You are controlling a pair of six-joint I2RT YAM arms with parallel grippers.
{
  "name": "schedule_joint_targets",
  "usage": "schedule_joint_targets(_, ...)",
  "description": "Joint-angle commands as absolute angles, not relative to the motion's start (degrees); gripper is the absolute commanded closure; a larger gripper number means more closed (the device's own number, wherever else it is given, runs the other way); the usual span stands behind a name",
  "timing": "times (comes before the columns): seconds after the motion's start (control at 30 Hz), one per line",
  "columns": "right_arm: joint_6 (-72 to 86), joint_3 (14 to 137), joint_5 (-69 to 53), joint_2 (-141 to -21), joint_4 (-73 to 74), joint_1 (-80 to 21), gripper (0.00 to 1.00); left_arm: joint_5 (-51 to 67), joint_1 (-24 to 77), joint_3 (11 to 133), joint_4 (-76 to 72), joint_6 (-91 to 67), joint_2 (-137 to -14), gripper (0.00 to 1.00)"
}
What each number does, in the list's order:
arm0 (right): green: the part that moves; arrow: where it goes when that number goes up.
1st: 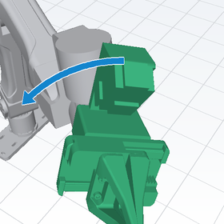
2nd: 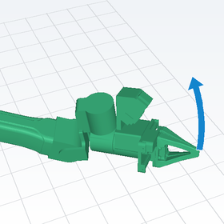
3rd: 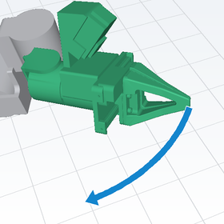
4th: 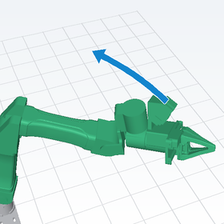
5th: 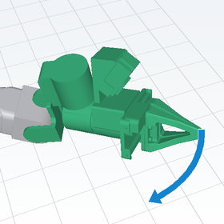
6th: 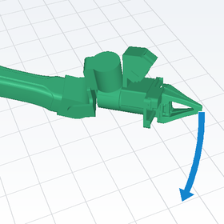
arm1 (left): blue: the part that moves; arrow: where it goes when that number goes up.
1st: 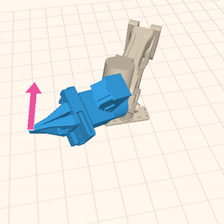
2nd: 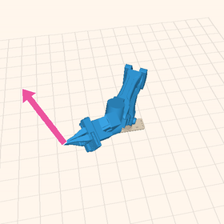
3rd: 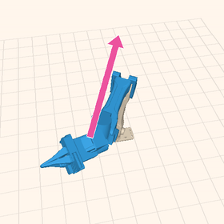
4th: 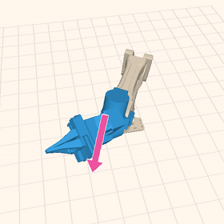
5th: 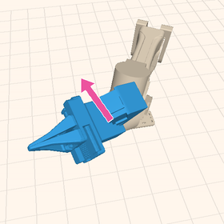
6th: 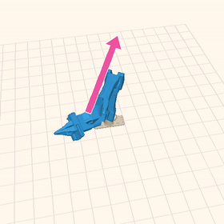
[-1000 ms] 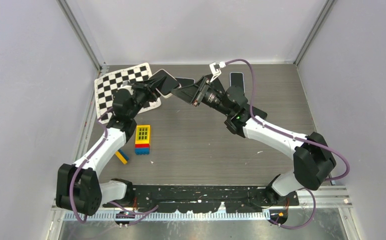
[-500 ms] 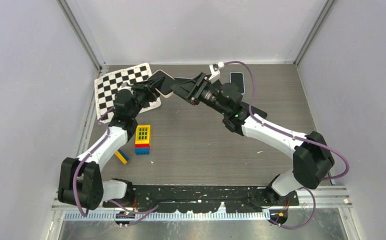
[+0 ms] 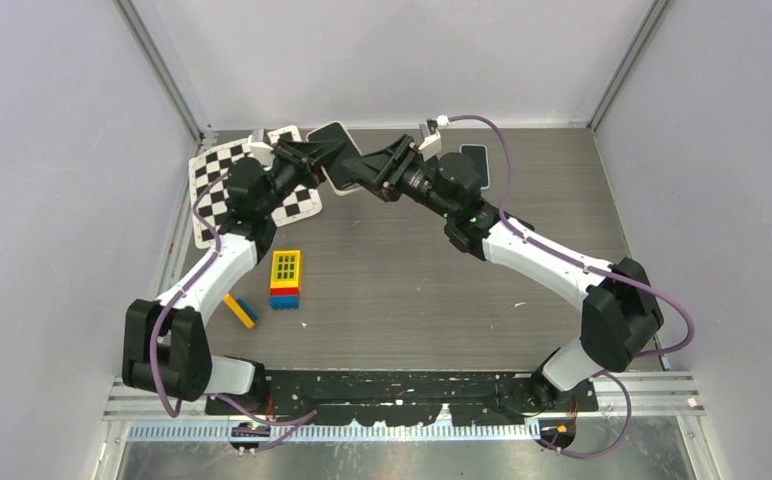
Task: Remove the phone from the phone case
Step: Remove the phone case from the phone.
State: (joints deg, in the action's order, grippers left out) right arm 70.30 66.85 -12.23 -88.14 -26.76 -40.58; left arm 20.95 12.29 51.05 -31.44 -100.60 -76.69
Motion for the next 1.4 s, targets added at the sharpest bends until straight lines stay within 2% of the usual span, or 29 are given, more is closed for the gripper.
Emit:
schedule_joint_targets(0.0,65.48,67.05,-11.47,-92.40,-15.49,-38.93,0.46,44.47,15.68,61.66,-49.23,-101.67,-74.02,1.00)
schedule_joint_targets(0.07,63.95,67.53,-13.21,-92.23,-15.91,-38.61,0.46,48.12,15.73,63.37,-48.00,-100.63,-74.52,1.00)
schedule_joint_targets(0.27,60.88,68.55,-18.12,-91.32,-17.72,-37.98,0.50,48.45,15.78,62.74,-38.93,-92.78,-72.20,1.00)
schedule_joint_targets(0.37,61.23,68.78,-20.63,-91.21,-18.05,-37.85,0.61,49.00,15.78,62.84,-38.09,-90.65,-72.08,1.00)
schedule_joint_targets(0.5,63.09,68.66,-22.43,-91.48,-19.66,-37.45,0.86,50.34,15.73,62.98,-36.92,-87.98,-72.30,0.99)
schedule_joint_targets(0.53,63.69,68.43,-22.51,-91.38,-19.93,-37.20,0.95,50.50,15.67,62.76,-36.16,-87.31,-72.21,0.94)
schedule_joint_targets(0.6,64.50,67.78,-22.58,-90.83,-20.94,-36.66,0.99,50.34,15.58,62.17,-34.34,-85.26,-71.86,0.83)
schedule_joint_targets(0.67,65.92,66.52,-22.60,-89.92,-23.35,-35.89,0.99,49.57,15.59,61.47,-29.58,-81.64,-70.79,0.57)
schedule_joint_targets(0.73,67.80,65.08,-22.63,-88.91,-25.90,-35.01,0.99,48.06,15.51,60.42,-24.26,-77.11,-69.35,0.38)
schedule_joint_targets(0.8,69.65,64.33,-22.82,-88.18,-27.96,-34.16,1.00,46.78,15.51,59.47,-20.12,-73.01,-67.99,0.25)
schedule_joint_targets(0.87,70.89,63.88,-23.32,-87.80,-29.71,-33.55,0.99,46.39,15.38,58.36,-17.69,-70.77,-67.36,0.17)
schedule_joint_targets(1.07,73.41,62.45,-24.04,-88.18,-32.78,-32.82,0.99,46.55,14.48,53.24,-18.62,-69.74,-67.85,0.10)
schedule_joint_targets(1.37,84.79,60.95,-22.80,-88.49,-37.12,-30.72,0.99,46.69,14.06,45.91,-24.49,-68.29,-67.28,0.10)
